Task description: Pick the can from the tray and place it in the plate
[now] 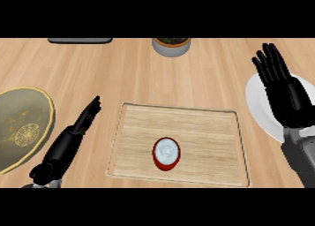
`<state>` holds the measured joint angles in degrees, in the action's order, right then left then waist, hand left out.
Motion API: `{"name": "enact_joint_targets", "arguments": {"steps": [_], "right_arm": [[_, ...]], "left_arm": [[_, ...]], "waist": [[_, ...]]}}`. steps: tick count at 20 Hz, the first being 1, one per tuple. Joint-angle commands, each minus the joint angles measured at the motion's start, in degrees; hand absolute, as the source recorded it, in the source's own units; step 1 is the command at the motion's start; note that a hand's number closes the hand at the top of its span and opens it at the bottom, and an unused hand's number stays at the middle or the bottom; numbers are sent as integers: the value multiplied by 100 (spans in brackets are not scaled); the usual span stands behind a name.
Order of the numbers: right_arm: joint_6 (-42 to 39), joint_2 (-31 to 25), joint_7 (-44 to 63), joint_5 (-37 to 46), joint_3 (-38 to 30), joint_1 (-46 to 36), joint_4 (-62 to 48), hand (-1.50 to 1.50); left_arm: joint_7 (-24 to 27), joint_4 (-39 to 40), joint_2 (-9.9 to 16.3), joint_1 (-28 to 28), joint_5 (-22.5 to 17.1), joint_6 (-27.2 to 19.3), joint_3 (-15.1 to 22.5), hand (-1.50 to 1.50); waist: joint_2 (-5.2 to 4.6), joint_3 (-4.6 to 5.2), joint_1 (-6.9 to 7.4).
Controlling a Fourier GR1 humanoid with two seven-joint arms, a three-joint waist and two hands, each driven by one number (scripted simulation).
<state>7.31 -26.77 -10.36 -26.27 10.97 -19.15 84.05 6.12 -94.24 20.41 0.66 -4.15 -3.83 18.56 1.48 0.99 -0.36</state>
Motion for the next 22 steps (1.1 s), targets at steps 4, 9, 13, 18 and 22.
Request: {"name": "enact_joint_targets", "arguments": {"steps": [4, 9, 13, 18, 22], "right_arm": [[-893, 354, 422, -94, 819, -556, 120, 150], [427, 206, -398, 1774, 1151, 41, -50, -150], [-501, 853, -1917, 1252, 1302, 656, -951, -150], [-748, 226, -1365, 2235, 1760, 388, -374, -150], [-709, 119, -994, 2825, 1926, 365, -253, -150]], "left_arm": [[-839, 397, -6, 440, -467, -306, -912, 0], [-1382, 841, -51, 539, -637, -596, -1247, 0], [-1440, 1192, 22, 743, -759, -408, -1425, 0], [-1277, 1354, -200, 711, -620, -435, -1413, 0], [-1590, 1349, 48, 1025, -758, -192, -1683, 0]], "waist": [[-186, -103, 207], [-170, -109, -43], [-191, -110, 63], [-142, -96, 18], [-139, -97, 21]]}}
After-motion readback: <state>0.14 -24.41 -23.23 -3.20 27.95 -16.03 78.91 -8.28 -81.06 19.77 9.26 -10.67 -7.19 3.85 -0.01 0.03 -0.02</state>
